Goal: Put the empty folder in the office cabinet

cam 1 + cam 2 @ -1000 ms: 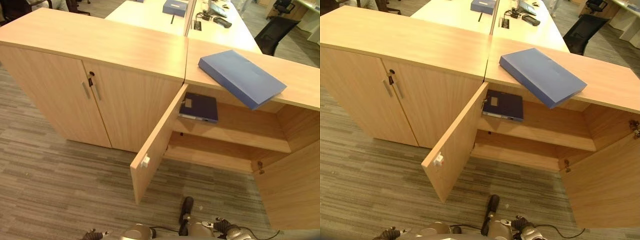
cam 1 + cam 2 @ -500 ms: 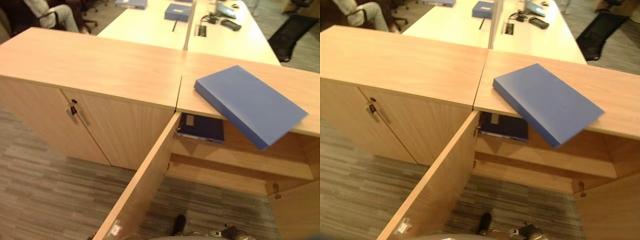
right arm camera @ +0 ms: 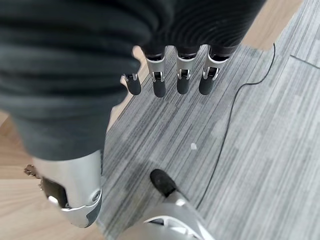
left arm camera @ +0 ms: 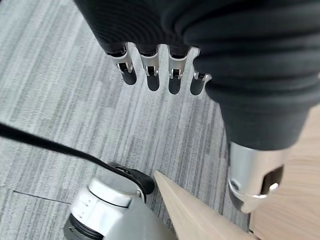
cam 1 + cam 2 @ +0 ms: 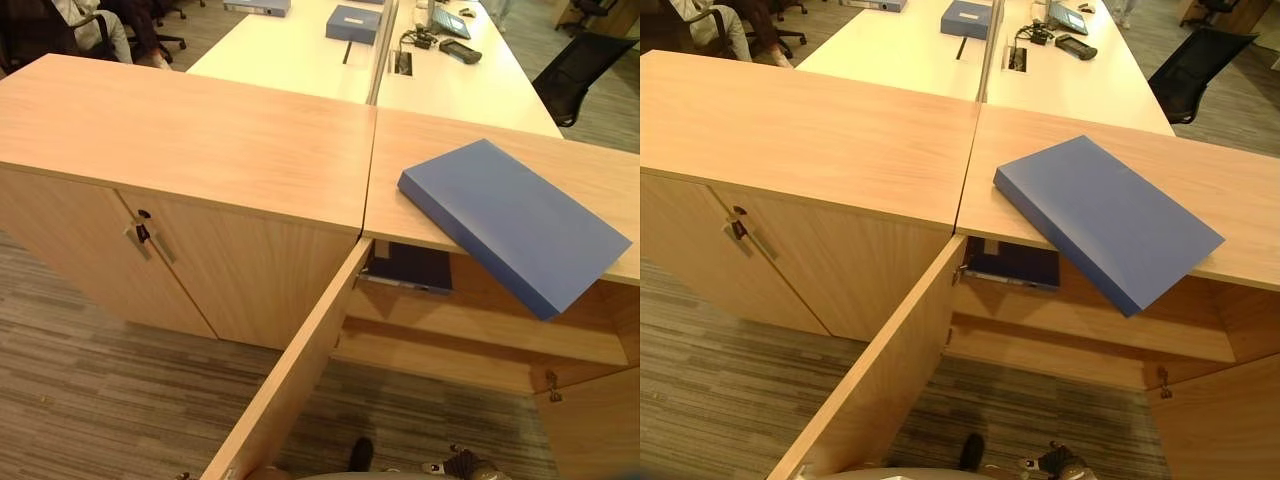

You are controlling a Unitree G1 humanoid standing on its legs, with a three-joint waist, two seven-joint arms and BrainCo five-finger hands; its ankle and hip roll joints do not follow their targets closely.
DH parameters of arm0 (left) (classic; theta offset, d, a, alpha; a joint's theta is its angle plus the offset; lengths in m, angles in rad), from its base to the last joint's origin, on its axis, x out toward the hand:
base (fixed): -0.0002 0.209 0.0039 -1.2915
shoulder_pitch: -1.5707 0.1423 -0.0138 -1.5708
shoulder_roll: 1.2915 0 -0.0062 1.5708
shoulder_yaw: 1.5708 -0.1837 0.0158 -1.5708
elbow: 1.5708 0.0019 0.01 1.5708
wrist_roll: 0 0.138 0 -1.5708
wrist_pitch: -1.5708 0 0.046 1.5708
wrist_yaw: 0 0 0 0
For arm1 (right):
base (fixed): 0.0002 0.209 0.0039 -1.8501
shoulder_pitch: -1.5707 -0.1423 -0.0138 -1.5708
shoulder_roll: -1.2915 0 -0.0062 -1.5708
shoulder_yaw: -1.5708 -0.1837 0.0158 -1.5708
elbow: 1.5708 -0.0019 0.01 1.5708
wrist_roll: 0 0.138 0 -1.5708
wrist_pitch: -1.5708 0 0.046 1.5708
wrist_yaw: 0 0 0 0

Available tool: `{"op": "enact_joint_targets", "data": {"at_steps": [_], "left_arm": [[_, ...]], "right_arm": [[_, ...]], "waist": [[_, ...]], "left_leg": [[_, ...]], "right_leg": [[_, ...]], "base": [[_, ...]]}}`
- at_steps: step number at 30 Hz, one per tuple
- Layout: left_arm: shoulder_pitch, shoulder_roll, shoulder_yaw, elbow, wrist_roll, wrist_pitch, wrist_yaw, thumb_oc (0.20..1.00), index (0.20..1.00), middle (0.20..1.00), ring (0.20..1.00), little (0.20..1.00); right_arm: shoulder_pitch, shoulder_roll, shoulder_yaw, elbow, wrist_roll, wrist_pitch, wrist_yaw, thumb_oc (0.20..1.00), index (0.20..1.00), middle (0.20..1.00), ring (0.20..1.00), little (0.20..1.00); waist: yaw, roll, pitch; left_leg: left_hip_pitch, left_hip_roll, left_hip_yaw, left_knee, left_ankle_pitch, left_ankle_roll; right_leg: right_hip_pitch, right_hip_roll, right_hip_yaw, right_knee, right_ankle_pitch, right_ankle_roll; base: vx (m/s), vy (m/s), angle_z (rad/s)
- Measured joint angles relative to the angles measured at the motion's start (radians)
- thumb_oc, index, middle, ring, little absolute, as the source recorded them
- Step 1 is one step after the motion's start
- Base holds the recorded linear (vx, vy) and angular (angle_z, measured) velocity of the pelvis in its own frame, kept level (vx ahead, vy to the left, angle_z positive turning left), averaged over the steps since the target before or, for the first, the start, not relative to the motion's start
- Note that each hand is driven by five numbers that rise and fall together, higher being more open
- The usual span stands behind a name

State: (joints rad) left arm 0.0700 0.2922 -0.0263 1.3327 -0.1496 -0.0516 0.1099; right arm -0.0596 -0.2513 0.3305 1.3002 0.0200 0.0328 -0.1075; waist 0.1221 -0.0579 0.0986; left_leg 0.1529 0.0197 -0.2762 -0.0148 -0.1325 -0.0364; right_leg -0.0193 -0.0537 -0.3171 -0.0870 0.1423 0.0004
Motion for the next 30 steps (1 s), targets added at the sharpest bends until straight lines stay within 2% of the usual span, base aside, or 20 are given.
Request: {"op": "enact_joint_targets", "data": {"at_steps": [4, 16, 20, 23, 24, 25, 26, 27, 28, 30], "left_arm": [[0.014, -0.004, 0.023, 0.0, 0.0, 0.0, 0.0, 1.0, 1.0, 1.0, 1.0, 1.0], [0.015, -0.005, 0.022, -0.002, -0.001, 0.001, 0.0, 1.0, 1.0, 1.0, 1.0, 1.0], [0.002, -0.018, 0.015, -0.003, -0.001, 0.002, -0.001, 1.0, 1.0, 1.0, 1.0, 1.0], [-0.015, -0.02, -0.014, 0.0, 0.0, 0.001, -0.004, 1.0, 1.0, 1.0, 1.0, 1.0], [-0.035, -0.022, -0.02, 0.0, 0.0, 0.001, -0.006, 1.0, 1.0, 1.0, 1.0, 1.0], [-0.043, -0.013, -0.013, -0.001, 0.0, -0.001, -0.006, 1.0, 1.0, 1.0, 1.0, 1.0], [-0.049, -0.008, -0.012, -0.003, 0.0, -0.001, -0.004, 1.0, 1.0, 1.0, 1.0, 1.0], [-0.056, -0.012, 0.005, 0.002, 0.0, -0.001, -0.003, 1.0, 1.0, 1.0, 1.0, 1.0], [-0.049, -0.015, 0.02, 0.007, 0.0, -0.003, -0.004, 1.0, 1.0, 1.0, 1.0, 1.0], [-0.028, -0.01, 0.026, 0.017, 0.0, 0.0, -0.002, 1.0, 1.0, 1.0, 1.0, 1.0]], "right_arm": [[0.0, 0.0, 0.0, 0.0, 0.0, 0.0, 0.001, 1.0, 1.0, 1.0, 1.0, 1.0], [0.005, -0.001, -0.001, -0.002, 0.0, 0.001, 0.0, 1.0, 1.0, 1.0, 1.0, 1.0], [-0.001, -0.01, -0.008, -0.005, 0.0, 0.001, -0.001, 1.0, 1.0, 1.0, 1.0, 1.0], [-0.005, -0.014, -0.031, -0.003, 0.0, 0.001, -0.001, 1.0, 1.0, 1.0, 1.0, 1.0], [-0.008, -0.019, -0.037, 0.0, 0.0, 0.001, -0.001, 1.0, 1.0, 1.0, 1.0, 1.0], [-0.017, -0.018, -0.054, 0.0, 0.003, 0.002, -0.002, 1.0, 1.0, 1.0, 1.0, 1.0], [-0.021, -0.023, -0.06, -0.001, 0.003, 0.002, -0.002, 1.0, 1.0, 1.0, 1.0, 1.0], [-0.032, -0.03, -0.072, 0.01, 0.01, -0.001, -0.004, 1.0, 1.0, 1.0, 1.0, 1.0], [-0.04, -0.04, -0.07, 0.037, 0.01, 0.0, -0.003, 1.0, 1.0, 1.0, 1.0, 1.0], [-0.04, -0.044, -0.067, 0.043, 0.008, 0.004, 0.0, 1.0, 1.0, 1.0, 1.0, 1.0]], "waist": [[0.002, 0.008, -0.007], [0.005, 0.0, -0.008], [0.0, 0.005, 0.024], [-0.01, 0.01, 0.051], [-0.013, 0.013, 0.074], [-0.02, 0.012, 0.095], [-0.027, 0.023, 0.105], [-0.024, 0.051, 0.112], [-0.013, 0.07, 0.103], [0.006, 0.078, 0.083]], "left_leg": [[0.005, 0.0, 0.0, 0.0, 0.002, 0.001], [-0.005, -0.006, -0.004, 0.012, 0.014, -0.003], [-0.015, -0.05, 0.017, 0.062, 0.004, 0.013], [-0.046, -0.099, 0.049, 0.096, 0.013, 0.04], [-0.062, -0.117, 0.054, 0.117, 0.016, 0.048], [-0.08, -0.14, 0.07, 0.123, 0.023, 0.066], [-0.094, -0.147, 0.079, 0.125, 0.027, 0.093], [-0.106, -0.124, 0.104, 0.112, 0.066, 0.12], [-0.102, -0.109, 0.111, 0.083, 0.082, 0.121], [-0.093, -0.089, 0.109, 0.053, 0.101, 0.123]], "right_leg": [[0.006, 0.0, -0.001, -0.003, -0.001, 0.002], [0.003, -0.007, -0.003, -0.006, 0.001, 0.011], [-0.01, -0.039, 0.018, 0.011, 0.02, 0.024], [-0.042, -0.078, 0.058, 0.041, 0.063, 0.038], [-0.052, -0.097, 0.078, 0.041, 0.081, 0.061], [-0.051, -0.121, 0.082, 0.02, 0.076, 0.081], [-0.051, -0.125, 0.085, 0.0, 0.025, 0.137], [-0.087, -0.131, 0.082, 0.114, -0.028, 0.105], [-0.122, -0.145, 0.076, 0.295, -0.074, 0.079], [-0.08, -0.165, 0.086, 0.372, -0.132, 0.113]], "base": [[0.0, 0.0, 0.0], [-0.07, 0.055, 0.01], [-0.31, 0.213, -0.17], [-0.29, 0.114, -0.26], [-0.18, 0.043, -0.15], [-0.3, 0.07, -0.24], [-0.26, 0.04, -0.2], [-0.21, 0.004, -0.27], [-0.09, -0.038, -0.21], [-0.05, -0.107, -0.17]]}}
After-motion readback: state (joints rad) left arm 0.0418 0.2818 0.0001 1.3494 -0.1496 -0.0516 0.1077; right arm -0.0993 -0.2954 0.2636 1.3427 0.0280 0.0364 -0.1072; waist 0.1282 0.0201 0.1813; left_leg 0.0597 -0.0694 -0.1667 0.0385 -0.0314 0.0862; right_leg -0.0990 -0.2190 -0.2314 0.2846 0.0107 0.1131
